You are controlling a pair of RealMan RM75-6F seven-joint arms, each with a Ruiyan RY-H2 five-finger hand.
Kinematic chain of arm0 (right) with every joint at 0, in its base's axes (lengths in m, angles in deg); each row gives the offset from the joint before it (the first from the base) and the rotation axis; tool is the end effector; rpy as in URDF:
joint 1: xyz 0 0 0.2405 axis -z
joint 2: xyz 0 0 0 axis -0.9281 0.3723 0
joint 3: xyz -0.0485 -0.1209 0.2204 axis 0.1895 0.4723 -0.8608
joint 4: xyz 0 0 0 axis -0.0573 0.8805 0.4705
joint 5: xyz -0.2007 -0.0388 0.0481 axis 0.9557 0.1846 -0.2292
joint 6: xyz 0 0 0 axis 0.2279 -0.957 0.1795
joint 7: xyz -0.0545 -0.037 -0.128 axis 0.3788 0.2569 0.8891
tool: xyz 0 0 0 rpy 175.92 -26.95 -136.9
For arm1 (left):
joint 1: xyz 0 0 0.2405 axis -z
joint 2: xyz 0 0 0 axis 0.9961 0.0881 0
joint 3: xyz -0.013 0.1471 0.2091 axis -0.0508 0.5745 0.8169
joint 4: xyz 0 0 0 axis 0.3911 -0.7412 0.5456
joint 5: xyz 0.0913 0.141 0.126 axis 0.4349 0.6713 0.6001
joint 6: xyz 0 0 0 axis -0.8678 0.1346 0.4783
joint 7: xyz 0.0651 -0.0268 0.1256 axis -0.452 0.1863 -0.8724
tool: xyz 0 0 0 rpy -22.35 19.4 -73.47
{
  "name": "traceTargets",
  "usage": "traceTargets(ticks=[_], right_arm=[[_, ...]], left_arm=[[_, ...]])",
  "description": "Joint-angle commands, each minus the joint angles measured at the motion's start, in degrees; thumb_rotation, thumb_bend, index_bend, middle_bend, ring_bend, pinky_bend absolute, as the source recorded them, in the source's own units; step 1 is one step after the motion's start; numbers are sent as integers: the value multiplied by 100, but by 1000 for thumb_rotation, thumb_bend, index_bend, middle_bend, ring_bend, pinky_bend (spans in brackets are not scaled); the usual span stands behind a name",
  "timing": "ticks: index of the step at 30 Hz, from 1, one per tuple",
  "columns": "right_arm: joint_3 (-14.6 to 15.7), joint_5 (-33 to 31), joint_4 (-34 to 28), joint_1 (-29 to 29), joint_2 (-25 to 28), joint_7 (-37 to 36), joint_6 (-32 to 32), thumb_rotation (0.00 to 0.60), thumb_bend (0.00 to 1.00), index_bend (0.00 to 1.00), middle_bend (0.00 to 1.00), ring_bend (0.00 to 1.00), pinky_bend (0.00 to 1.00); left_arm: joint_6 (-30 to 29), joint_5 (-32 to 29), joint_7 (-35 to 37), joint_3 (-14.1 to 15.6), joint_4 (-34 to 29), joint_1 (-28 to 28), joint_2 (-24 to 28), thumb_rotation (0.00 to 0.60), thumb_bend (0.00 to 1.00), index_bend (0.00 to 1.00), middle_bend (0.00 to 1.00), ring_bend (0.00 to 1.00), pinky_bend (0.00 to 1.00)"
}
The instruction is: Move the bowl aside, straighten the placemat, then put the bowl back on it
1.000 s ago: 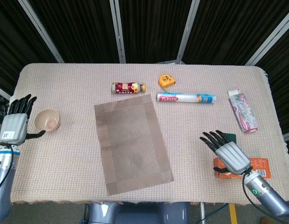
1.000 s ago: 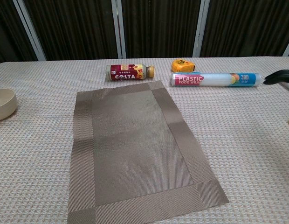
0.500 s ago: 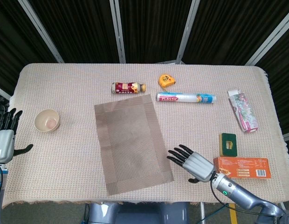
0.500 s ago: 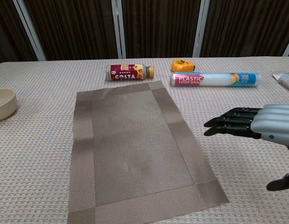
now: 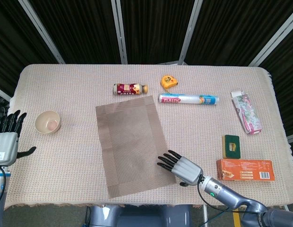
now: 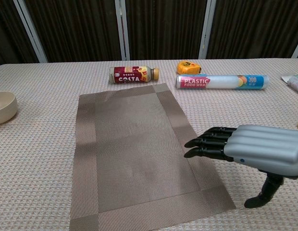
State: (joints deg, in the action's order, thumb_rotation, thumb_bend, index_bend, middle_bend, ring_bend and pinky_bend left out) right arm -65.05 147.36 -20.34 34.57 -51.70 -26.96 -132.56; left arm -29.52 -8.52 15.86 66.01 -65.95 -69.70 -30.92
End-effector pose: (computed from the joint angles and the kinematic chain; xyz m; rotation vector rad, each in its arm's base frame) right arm -0.1926 -0.2457 -0.0227 2.4171 -0.5959 0.9094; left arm -0.2851 0.2386 0.1507 -1.3398 -0.8290 -0.8056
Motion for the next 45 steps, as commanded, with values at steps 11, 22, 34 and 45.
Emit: traceTargets(ticks=[11, 22, 34, 45], right_arm=[[84, -161, 376, -121, -538, 227, -23, 600, 0, 79, 0, 0, 0], [107, -294, 446, -163, -687, 259, -119, 600, 0, 79, 0, 0, 0], [97, -378, 534, -203, -750, 86, -370, 600, 112, 127, 0, 0, 0], [232, -358, 764, -202, -876, -226, -586, 600, 368, 476, 0, 0, 0]], left_arm=[[66, -8, 16, -85, 95, -45, -57, 600, 22, 0, 0, 0, 0], [173, -26, 64, -130, 105, -56, -38, 600, 23, 0, 0, 0, 0], [245, -1, 63, -144, 84, -76, -34, 600, 22, 0, 0, 0, 0], [259, 40, 65, -165, 44, -102, -20, 600, 22, 0, 0, 0, 0]])
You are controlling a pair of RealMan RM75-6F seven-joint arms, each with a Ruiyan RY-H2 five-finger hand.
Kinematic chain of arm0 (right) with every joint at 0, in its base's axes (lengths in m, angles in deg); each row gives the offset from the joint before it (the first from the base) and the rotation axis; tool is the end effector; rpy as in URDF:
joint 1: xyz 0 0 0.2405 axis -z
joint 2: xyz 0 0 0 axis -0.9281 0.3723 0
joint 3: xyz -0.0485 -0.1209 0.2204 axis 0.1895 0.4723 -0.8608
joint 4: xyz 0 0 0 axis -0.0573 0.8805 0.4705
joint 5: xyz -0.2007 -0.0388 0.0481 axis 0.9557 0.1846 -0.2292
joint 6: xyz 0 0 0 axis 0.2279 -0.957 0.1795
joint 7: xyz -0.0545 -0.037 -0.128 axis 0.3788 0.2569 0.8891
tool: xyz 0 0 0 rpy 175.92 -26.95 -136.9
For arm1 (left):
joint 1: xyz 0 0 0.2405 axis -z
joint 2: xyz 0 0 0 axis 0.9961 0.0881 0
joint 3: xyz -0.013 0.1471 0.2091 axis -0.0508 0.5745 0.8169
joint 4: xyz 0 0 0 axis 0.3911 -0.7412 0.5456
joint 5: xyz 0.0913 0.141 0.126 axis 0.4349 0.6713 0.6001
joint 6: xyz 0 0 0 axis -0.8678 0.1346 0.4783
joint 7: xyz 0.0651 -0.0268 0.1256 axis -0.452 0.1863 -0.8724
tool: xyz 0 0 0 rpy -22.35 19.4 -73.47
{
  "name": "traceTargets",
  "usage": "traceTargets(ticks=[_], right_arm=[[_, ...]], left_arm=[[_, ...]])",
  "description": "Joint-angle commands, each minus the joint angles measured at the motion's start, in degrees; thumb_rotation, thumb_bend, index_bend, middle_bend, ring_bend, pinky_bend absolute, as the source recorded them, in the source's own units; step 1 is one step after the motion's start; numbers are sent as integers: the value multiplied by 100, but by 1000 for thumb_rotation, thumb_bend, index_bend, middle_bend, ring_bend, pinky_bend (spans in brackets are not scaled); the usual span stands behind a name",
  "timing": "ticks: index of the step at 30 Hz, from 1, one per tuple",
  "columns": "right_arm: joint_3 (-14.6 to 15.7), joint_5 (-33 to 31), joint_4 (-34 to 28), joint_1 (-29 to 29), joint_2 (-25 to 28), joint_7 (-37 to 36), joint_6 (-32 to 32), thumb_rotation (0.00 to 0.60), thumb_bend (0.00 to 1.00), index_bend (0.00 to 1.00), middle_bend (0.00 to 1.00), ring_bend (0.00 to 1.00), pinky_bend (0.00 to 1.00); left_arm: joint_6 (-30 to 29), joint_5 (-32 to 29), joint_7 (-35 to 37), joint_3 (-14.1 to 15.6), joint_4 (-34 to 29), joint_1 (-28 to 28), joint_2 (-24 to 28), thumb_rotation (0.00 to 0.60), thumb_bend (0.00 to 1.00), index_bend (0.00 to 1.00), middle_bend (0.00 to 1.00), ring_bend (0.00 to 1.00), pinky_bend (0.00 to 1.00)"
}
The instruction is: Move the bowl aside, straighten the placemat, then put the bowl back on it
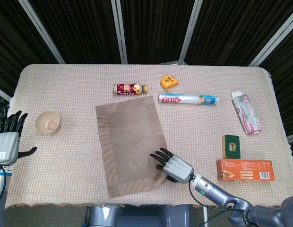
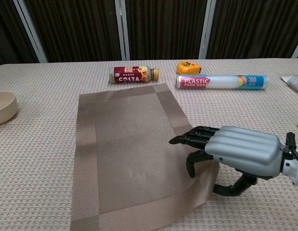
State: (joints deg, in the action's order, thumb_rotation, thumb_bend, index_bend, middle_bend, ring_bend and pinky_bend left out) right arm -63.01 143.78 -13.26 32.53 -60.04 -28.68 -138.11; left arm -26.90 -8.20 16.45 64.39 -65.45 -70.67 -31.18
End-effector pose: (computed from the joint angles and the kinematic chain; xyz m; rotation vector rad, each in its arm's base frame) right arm -0.1817 -0.2506 -0.0523 2.3617 -0.6400 1.0232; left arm -0.2880 0.2398 0.1477 -1.3458 -0.8572 -0.8011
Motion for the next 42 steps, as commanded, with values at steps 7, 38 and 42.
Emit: traceTargets(ticks=[7, 38, 42], right_arm=[[83, 55, 176, 27, -144, -145, -239, 600, 393, 640, 0, 0, 0], [197, 1405, 2247, -447, 1248, 958, -1496, 600, 384, 664, 48, 0, 0], [174, 1449, 3018, -678, 972, 836, -1414, 600, 382, 665, 48, 0, 0]], left_arm=[[28, 29, 55, -10, -20, -20, 32, 600, 23, 0, 0, 0, 0], [122, 165, 0, 50, -52, -54, 11, 600, 23, 0, 0, 0, 0], [165, 96, -38, 31, 5, -42, -21, 600, 23, 0, 0, 0, 0]])
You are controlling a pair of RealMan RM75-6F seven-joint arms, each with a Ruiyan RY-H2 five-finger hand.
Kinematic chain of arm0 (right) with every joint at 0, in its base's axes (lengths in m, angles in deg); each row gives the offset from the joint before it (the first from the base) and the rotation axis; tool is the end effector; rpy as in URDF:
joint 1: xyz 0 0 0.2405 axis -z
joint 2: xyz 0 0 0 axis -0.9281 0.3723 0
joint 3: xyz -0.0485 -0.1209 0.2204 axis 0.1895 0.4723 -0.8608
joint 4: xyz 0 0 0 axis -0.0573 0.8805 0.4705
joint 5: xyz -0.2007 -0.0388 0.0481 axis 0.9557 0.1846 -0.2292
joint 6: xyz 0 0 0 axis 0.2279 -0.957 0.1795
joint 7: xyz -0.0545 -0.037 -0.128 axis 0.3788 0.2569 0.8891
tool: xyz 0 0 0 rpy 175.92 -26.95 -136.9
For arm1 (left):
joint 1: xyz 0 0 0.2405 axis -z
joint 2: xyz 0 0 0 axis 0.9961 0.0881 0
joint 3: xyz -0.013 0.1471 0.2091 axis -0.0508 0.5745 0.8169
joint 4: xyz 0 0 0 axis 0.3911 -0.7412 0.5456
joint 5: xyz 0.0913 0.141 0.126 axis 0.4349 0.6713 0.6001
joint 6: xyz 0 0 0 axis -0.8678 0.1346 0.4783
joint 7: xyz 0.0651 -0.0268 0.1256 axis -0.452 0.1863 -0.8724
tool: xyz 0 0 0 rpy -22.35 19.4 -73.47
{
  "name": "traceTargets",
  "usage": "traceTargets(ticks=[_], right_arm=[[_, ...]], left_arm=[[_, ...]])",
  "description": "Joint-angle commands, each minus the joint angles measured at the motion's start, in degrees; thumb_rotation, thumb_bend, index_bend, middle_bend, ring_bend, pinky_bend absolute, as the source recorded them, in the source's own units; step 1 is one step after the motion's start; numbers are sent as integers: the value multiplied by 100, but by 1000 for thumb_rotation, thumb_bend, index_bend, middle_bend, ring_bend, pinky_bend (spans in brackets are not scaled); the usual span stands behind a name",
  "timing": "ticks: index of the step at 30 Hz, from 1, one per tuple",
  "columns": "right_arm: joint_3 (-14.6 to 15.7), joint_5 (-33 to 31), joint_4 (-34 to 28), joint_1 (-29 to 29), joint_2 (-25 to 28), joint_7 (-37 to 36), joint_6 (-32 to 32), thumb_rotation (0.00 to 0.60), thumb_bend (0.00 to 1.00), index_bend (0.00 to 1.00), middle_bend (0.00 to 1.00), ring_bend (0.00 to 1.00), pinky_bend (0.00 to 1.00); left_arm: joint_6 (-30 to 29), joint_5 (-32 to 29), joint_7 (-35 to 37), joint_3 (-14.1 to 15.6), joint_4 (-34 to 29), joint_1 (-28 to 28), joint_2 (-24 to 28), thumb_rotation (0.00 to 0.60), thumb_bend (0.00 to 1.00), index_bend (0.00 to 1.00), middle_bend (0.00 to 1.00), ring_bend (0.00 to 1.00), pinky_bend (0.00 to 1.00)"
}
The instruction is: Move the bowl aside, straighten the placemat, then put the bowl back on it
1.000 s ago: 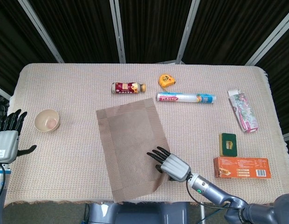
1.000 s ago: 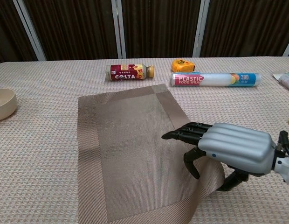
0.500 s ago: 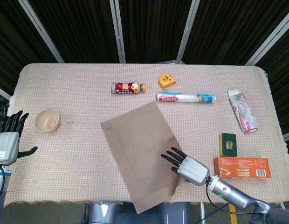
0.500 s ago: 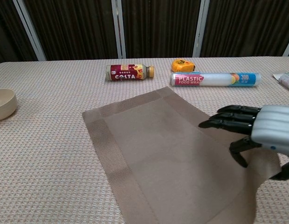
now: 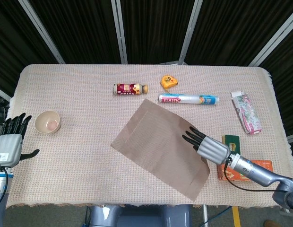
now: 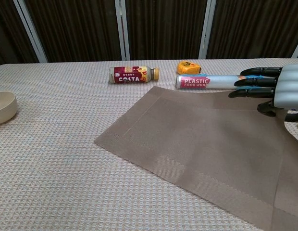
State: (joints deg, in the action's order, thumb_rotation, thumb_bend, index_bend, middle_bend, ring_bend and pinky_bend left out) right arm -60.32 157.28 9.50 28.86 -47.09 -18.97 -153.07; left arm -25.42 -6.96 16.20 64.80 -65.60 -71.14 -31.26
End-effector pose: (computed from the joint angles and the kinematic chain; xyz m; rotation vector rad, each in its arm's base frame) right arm -0.2508 -0.3242 0.0720 2.2923 0.3484 0.6648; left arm -0.2881 0.2360 0.1415 -1.3824 -0.8706 -0.7877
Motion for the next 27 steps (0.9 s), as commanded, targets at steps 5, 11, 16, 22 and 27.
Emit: traceTargets(ticks=[5, 11, 16, 22, 27], right_arm=[[-61, 72, 1521, -510, -655, -292, 257, 600, 378, 664, 48, 0, 0], [-99, -62, 2104, -684, -1004, -356, 329, 600, 194, 257, 14, 0, 0], [-512, -593, 2225, -493, -1171, 66, 79, 600, 0, 0, 0, 0, 0], [-1007, -1404, 1335, 119, -874, -217, -623, 600, 0, 0, 0, 0, 0], [-1214, -2211, -223, 780, -259, -512, -661, 600, 0, 0, 0, 0, 0]], left_arm=[[42, -79, -46, -33, 65, 15, -38, 600, 23, 0, 0, 0, 0], [123, -99, -44, -20, 91, 32, -49, 600, 24, 0, 0, 0, 0], [153, -22, 72, -8, 112, 35, -9, 600, 24, 0, 0, 0, 0], [104, 307, 382, 40, 249, 39, -9, 600, 24, 0, 0, 0, 0], [61, 681, 616, 102, 457, 92, -106, 600, 26, 0, 0, 0, 0]])
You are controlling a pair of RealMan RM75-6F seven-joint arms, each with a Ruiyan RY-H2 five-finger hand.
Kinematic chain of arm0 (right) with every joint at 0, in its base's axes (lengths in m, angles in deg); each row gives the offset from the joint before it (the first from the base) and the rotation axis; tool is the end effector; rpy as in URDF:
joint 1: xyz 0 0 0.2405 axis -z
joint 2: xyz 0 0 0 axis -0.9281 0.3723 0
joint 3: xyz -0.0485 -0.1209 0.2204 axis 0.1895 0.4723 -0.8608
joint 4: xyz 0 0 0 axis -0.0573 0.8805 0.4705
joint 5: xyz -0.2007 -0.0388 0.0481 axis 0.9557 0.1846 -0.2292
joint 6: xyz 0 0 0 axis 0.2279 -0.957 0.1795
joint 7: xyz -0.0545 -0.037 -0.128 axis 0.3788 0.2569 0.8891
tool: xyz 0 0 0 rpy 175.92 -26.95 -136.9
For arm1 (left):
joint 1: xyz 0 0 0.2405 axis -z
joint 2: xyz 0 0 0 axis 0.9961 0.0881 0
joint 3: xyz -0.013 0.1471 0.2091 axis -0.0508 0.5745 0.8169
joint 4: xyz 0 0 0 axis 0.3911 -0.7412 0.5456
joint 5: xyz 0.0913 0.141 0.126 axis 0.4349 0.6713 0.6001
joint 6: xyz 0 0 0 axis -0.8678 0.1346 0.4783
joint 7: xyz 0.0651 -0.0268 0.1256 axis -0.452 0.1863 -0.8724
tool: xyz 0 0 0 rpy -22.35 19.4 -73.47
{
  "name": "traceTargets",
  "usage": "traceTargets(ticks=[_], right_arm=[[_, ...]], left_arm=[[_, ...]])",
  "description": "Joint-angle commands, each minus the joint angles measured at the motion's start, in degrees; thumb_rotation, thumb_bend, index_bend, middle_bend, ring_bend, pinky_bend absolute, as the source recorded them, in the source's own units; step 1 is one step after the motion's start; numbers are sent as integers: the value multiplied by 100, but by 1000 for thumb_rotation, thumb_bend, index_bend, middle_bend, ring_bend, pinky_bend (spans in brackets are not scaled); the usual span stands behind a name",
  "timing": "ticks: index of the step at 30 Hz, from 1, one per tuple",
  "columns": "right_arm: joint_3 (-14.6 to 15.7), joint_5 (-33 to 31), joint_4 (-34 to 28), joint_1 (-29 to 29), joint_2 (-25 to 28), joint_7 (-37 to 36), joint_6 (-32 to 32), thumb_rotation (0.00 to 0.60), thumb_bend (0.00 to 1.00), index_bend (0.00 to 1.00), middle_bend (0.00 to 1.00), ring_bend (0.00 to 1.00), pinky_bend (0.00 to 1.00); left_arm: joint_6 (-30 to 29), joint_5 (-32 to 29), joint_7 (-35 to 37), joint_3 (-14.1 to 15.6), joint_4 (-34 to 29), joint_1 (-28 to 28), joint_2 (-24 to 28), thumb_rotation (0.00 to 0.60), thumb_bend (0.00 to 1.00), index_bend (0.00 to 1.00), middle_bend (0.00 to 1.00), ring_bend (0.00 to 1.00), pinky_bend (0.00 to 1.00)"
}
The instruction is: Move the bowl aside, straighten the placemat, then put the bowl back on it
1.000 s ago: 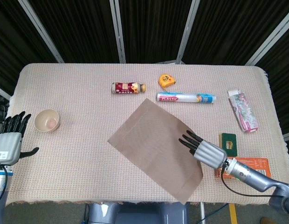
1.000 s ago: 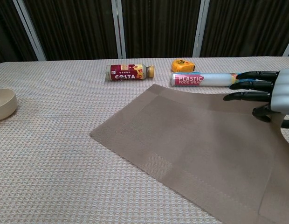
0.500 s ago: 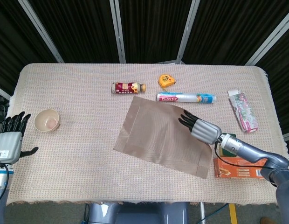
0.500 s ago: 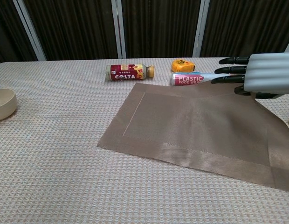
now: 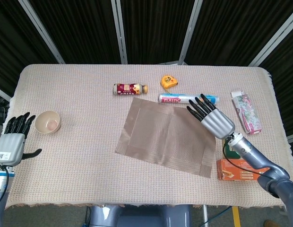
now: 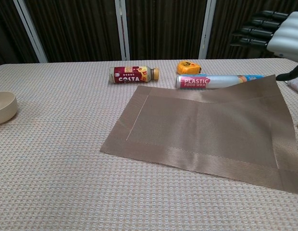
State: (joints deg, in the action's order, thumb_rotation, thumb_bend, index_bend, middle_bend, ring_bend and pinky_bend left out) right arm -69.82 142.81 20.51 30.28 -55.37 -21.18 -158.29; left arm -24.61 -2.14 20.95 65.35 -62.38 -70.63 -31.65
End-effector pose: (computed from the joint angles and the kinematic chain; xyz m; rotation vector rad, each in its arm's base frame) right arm -0.2432 -0.3726 0.0947 1.8848 0.1899 0.7902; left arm -0.2874 0.2394 0.1386 -1.4416 -0.8530 -0.8487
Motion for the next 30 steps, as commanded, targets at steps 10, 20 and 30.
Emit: traceTargets(ticks=[10, 20, 30], right_arm=[[-186, -1594, -3730, 1726, 1676, -308, -524, 600, 0, 0, 0, 0, 0], [7, -2001, -4777, 2483, 1958, -425, -840, 600, 0, 0, 0, 0, 0], [157, -1931, -5220, 2766, 1882, -253, -950, 600, 0, 0, 0, 0, 0]], left_arm=[[214, 849, 449, 123, 783, 427, -558, 600, 39, 0, 0, 0, 0], [850, 1152, 343, 142, 1298, 1026, -1196, 600, 72, 92, 0, 0, 0], [1486, 1175, 219, -1, 1840, 1655, -1825, 600, 181, 196, 0, 0, 0]])
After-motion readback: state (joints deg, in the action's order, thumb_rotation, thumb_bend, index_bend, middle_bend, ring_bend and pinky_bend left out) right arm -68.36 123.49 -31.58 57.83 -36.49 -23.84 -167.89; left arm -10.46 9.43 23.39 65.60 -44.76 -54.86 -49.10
